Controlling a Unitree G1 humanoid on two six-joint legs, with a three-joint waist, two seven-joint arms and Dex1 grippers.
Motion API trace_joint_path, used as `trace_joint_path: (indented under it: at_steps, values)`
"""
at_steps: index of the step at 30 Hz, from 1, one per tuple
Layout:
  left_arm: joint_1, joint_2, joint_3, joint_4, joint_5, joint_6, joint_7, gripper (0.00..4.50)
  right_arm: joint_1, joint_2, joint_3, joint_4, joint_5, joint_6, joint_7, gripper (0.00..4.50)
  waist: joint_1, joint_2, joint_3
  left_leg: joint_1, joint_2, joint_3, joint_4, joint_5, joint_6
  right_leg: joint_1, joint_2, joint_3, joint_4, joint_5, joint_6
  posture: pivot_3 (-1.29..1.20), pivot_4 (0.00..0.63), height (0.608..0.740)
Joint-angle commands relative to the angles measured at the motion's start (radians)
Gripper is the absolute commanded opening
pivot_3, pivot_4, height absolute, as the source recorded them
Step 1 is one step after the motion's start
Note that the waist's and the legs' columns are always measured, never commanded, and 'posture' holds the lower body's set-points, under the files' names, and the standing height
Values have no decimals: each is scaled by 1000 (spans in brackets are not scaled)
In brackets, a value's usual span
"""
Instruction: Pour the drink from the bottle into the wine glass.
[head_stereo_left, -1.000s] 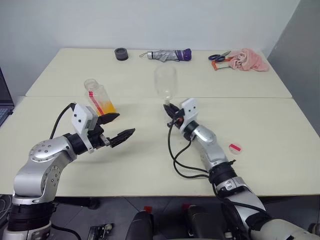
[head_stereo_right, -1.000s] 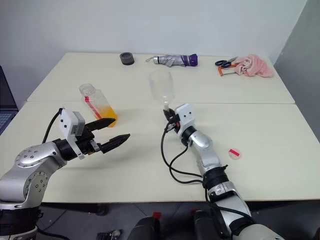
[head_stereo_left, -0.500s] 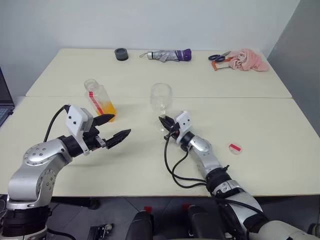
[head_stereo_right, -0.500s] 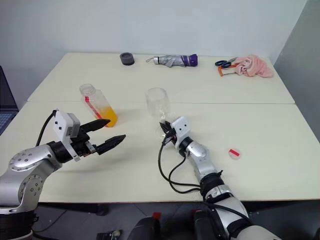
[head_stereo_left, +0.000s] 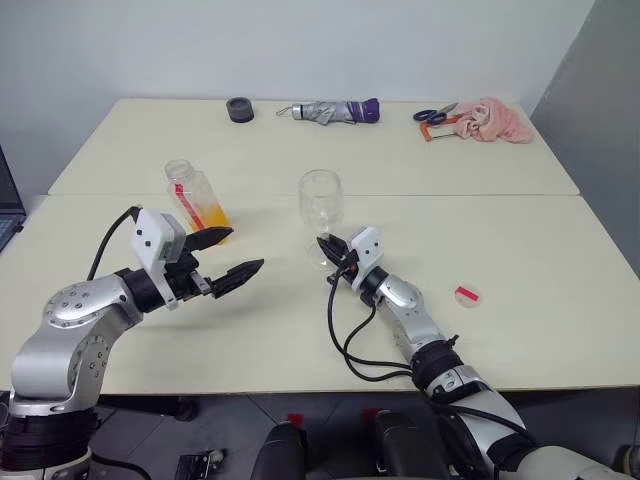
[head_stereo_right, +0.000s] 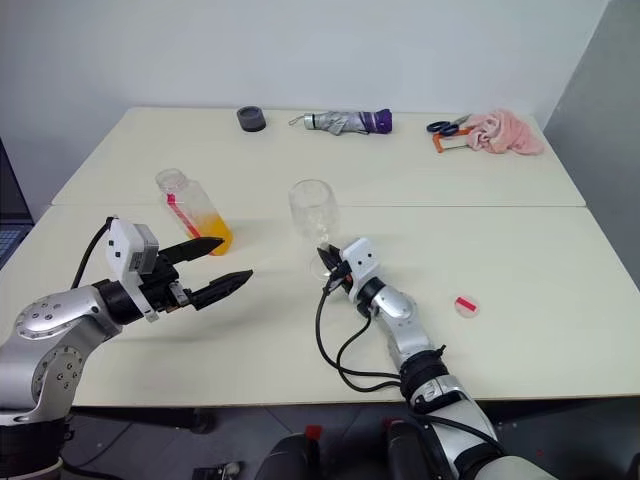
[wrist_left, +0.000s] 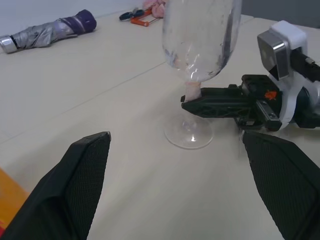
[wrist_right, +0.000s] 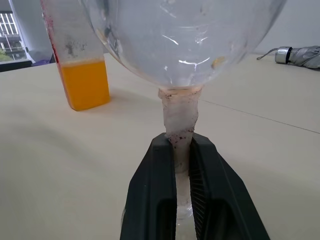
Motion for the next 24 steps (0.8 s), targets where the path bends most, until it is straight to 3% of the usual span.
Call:
trace_joint_path:
  at_steps: [1,11,24]
  values:
    - [-9,23,13,-44,-9,-9,-15,4500,3,3,-12,1,8,15,6,1048,0,0,0,0,0,0,0,0,0,0,0,0,0,0,0,0,150,740]
    - [-10,17,7,-51,-4,-22,-24,4500,17,-7,-12,-38,20,35,26,4473,0,0,0,0,0,0,0,0,0,0,0,0,0,0,0,0,150,740]
    - [-14,-12,20,-81,-35,-27,8,4500,118,-76,-25,-249,43,157,30,4473,1,0,0,-1,0,0,0,0,0,0,0,0,0,0,0,0,150,740]
